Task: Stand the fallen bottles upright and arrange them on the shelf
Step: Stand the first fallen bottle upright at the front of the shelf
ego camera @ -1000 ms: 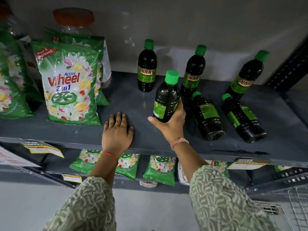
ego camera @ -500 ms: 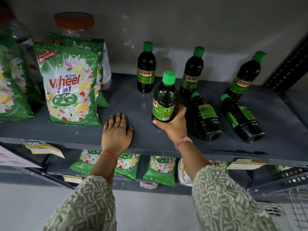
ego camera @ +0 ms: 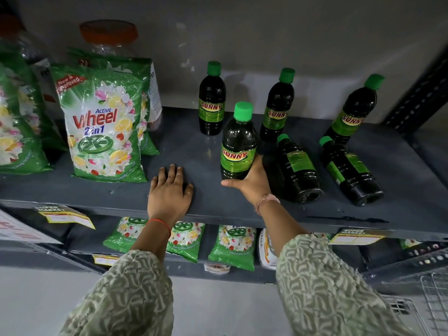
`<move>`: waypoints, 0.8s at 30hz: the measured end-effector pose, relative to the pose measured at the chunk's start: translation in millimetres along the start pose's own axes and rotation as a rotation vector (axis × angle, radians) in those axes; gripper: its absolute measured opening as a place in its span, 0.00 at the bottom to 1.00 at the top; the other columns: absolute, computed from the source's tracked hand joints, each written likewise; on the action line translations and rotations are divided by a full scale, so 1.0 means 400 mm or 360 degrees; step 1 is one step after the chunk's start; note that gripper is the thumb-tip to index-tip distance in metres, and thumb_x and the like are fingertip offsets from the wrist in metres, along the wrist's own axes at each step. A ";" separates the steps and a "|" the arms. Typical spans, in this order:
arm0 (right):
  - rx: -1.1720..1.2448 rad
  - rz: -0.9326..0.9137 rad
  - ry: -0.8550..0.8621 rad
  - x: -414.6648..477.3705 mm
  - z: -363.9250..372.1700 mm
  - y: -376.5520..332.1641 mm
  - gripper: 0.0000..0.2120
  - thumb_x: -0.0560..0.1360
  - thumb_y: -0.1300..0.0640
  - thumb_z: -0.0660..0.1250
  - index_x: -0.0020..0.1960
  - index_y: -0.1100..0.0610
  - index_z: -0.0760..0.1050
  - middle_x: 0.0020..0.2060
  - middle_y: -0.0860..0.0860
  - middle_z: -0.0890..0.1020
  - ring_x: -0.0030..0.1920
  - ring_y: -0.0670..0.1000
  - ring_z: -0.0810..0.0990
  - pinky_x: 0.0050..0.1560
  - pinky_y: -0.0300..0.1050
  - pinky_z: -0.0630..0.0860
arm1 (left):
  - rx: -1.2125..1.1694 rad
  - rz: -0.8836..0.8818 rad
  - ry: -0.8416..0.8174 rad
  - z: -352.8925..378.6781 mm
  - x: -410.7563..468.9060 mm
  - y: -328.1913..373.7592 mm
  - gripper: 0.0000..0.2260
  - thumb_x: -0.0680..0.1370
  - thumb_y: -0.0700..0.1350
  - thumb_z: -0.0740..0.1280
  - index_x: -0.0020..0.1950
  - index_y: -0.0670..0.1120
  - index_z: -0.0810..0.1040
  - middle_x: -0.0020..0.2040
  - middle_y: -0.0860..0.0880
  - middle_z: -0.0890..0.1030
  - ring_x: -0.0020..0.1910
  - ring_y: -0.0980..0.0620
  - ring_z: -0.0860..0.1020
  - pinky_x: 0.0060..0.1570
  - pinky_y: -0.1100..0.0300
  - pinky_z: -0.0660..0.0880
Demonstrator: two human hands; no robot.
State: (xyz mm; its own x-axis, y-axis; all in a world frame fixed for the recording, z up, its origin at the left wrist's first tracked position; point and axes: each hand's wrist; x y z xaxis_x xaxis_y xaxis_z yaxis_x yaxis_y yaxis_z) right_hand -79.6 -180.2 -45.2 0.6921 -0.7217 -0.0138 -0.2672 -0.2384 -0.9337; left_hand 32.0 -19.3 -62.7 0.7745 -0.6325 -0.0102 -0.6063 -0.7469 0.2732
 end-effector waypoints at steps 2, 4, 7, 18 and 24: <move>-0.0030 0.0015 0.0023 -0.009 -0.004 -0.008 0.37 0.60 0.61 0.78 0.63 0.60 0.63 0.60 0.57 0.76 0.56 0.51 0.73 0.56 0.40 0.68 | -0.0002 0.0003 -0.0008 -0.002 -0.002 0.000 0.26 0.79 0.52 0.52 0.75 0.44 0.54 0.77 0.45 0.55 0.77 0.43 0.50 0.76 0.48 0.49; -0.0071 0.0009 0.0004 -0.022 -0.012 -0.010 0.33 0.62 0.62 0.77 0.62 0.61 0.63 0.59 0.58 0.76 0.57 0.53 0.74 0.55 0.39 0.67 | -0.0009 0.0002 -0.0010 -0.004 -0.003 0.001 0.25 0.79 0.52 0.52 0.75 0.44 0.54 0.77 0.45 0.55 0.77 0.43 0.51 0.76 0.48 0.49; -0.0121 0.0008 -0.0061 -0.052 -0.012 -0.011 0.30 0.65 0.62 0.75 0.61 0.62 0.63 0.60 0.58 0.75 0.57 0.51 0.73 0.55 0.39 0.66 | -0.0038 0.0053 0.0002 -0.008 -0.010 0.002 0.25 0.80 0.51 0.52 0.75 0.44 0.53 0.78 0.45 0.55 0.77 0.44 0.51 0.76 0.48 0.50; -0.0315 -0.0070 -0.0111 -0.175 -0.019 0.025 0.32 0.65 0.58 0.75 0.64 0.61 0.63 0.61 0.58 0.71 0.65 0.55 0.65 0.60 0.40 0.61 | -0.0067 0.0211 -0.0072 0.002 -0.029 0.011 0.23 0.81 0.48 0.50 0.75 0.44 0.55 0.77 0.45 0.55 0.76 0.43 0.51 0.76 0.49 0.50; -0.0175 -0.0095 -0.0060 -0.203 -0.047 0.006 0.54 0.57 0.41 0.76 0.73 0.55 0.50 0.72 0.56 0.59 0.73 0.55 0.55 0.73 0.52 0.54 | -0.0072 0.0187 -0.0070 0.012 -0.038 0.037 0.23 0.81 0.49 0.50 0.75 0.43 0.54 0.78 0.45 0.55 0.77 0.43 0.50 0.76 0.49 0.48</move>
State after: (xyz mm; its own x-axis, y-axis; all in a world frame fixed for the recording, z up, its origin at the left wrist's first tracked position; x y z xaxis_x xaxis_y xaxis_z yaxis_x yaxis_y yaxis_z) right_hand -149.0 -134.6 -39.5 0.7332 -0.6796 0.0255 -0.2953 -0.3519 -0.8883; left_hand 10.2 -21.7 -63.1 0.6894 -0.7242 -0.0176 -0.6828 -0.6578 0.3178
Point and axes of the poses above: each hand's wrist, its own x-axis towards the middle knuckle, its own z-axis out of the palm, y = z × x
